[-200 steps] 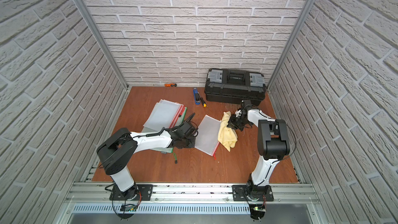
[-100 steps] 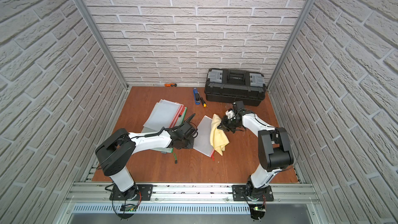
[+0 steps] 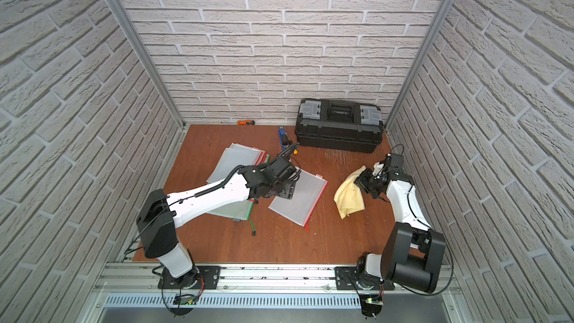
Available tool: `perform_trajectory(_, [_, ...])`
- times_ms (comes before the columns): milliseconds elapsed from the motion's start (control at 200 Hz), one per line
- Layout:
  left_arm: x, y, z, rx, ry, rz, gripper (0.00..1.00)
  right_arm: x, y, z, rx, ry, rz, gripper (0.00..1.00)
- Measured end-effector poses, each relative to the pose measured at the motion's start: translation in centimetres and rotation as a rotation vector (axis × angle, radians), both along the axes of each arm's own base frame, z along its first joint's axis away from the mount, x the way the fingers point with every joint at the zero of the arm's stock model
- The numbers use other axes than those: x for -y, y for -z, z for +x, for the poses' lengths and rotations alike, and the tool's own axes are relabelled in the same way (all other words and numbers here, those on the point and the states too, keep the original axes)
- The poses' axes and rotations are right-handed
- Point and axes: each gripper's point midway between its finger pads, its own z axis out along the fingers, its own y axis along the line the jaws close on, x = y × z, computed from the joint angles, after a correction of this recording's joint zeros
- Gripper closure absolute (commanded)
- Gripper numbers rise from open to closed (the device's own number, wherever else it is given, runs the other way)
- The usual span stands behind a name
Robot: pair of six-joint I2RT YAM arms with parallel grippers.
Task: Wipe the document bag
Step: Wipe the dirt from the document bag, then pick up the document bag from the center of the board.
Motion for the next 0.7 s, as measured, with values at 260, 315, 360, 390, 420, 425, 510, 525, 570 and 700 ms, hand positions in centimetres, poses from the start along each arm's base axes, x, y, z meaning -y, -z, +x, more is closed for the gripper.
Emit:
perform_trajectory(260, [8.7,3.2,-1.6,-0.035,0.178,0.159,0.14,2.0,1.2,-2.2,-0.024,0.091,0.022,0.98])
perform_trajectory(315, [9.5,5.6,-2.6,-0.066,0.21,0.214,0.17,2.0,0.9,-2.4,-0.012,0.091,0.015,0.98])
perform_trajectory(360, [9.8,7.2,-3.4,-0.09,0.235,0.253,0.18,2.0,0.7,-2.5,-0.003,0.091,0.009,0.98])
perform_trajectory(390, [9.9,8.1,-4.0,-0.105,0.248,0.273,0.18,2.0,0.5,-2.5,0.004,0.09,0.005,0.98])
perform_trajectory(420, [9.9,8.9,-4.4,-0.118,0.257,0.292,0.18,2.1,0.4,-2.5,0.007,0.09,0.003,0.98])
perform_trajectory(425, [9.9,9.0,-4.5,-0.12,0.258,0.295,0.18,2.1,0.4,-2.5,0.008,0.089,0.003,0.98])
perform_trajectory(510, [9.6,9.9,-4.8,-0.142,0.261,0.326,0.19,2.1,0.4,-2.5,0.009,0.087,0.001,0.98])
perform_trajectory(525, [9.6,9.9,-4.8,-0.142,0.26,0.327,0.2,2.1,0.4,-2.5,0.01,0.086,0.0,0.98])
perform_trajectory(570, [9.6,9.8,-4.6,-0.144,0.253,0.327,0.21,2.1,0.4,-2.5,0.011,0.084,-0.001,0.98])
perform_trajectory(700, [10.3,9.6,-4.2,-0.133,0.241,0.319,0.27,2.0,0.4,-2.4,0.013,0.082,0.001,0.98])
